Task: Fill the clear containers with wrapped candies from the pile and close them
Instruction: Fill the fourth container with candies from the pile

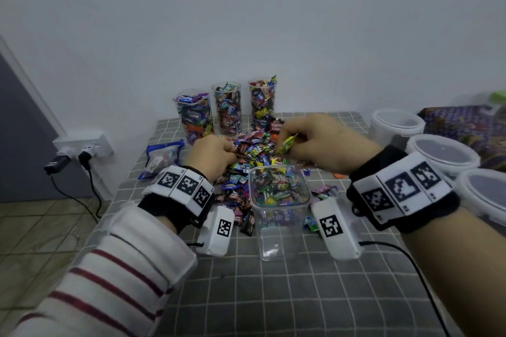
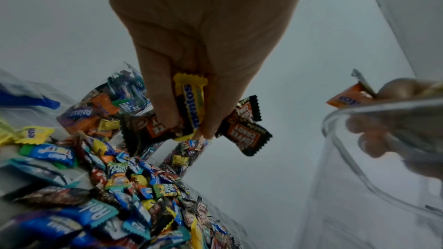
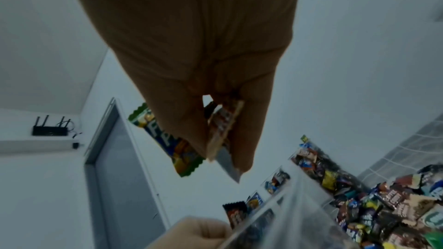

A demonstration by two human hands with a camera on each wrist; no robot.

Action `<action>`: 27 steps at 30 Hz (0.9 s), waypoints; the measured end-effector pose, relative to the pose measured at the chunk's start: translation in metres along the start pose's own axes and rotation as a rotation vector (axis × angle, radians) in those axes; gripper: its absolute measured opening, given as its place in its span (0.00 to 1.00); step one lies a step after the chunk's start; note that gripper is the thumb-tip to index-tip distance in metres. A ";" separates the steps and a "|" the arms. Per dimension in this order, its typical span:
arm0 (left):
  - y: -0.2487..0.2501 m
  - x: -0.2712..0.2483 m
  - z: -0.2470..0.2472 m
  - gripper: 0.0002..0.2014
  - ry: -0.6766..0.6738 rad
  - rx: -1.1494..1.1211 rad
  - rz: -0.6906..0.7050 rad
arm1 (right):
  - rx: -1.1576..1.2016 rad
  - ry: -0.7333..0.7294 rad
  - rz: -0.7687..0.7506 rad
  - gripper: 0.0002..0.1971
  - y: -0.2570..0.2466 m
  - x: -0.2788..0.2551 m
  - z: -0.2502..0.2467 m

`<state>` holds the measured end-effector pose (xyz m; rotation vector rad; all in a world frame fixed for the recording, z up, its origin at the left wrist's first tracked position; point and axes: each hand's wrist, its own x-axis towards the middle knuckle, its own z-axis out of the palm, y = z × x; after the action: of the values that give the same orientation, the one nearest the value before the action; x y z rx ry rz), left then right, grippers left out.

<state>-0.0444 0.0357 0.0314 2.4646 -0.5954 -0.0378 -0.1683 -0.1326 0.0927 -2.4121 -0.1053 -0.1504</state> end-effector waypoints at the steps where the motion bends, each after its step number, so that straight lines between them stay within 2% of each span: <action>1: 0.000 -0.001 0.000 0.08 0.004 0.001 -0.007 | -0.029 -0.025 -0.011 0.12 -0.003 -0.003 0.004; 10: -0.008 0.000 -0.001 0.09 -0.011 0.011 0.017 | -0.481 -0.167 -0.115 0.09 -0.008 -0.011 0.034; 17: -0.009 0.001 0.002 0.07 -0.008 -0.011 0.009 | -0.589 -0.268 -0.124 0.06 -0.012 -0.009 0.035; 22: -0.013 0.003 0.001 0.09 0.000 -0.043 0.010 | -0.507 -0.197 -0.116 0.07 -0.012 -0.015 0.029; 25: -0.013 0.003 -0.001 0.09 -0.004 -0.064 -0.002 | -0.394 -0.057 -0.120 0.05 -0.005 -0.022 0.024; 26: -0.012 0.003 -0.002 0.08 -0.001 -0.068 -0.006 | -0.330 -0.001 -0.114 0.07 -0.001 -0.025 0.023; 27: -0.011 0.002 -0.004 0.07 0.006 -0.065 -0.001 | -0.242 0.035 -0.091 0.13 0.005 -0.029 0.022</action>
<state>-0.0378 0.0450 0.0289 2.4009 -0.5813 -0.0494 -0.1946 -0.1225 0.0694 -2.6459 -0.1911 -0.2605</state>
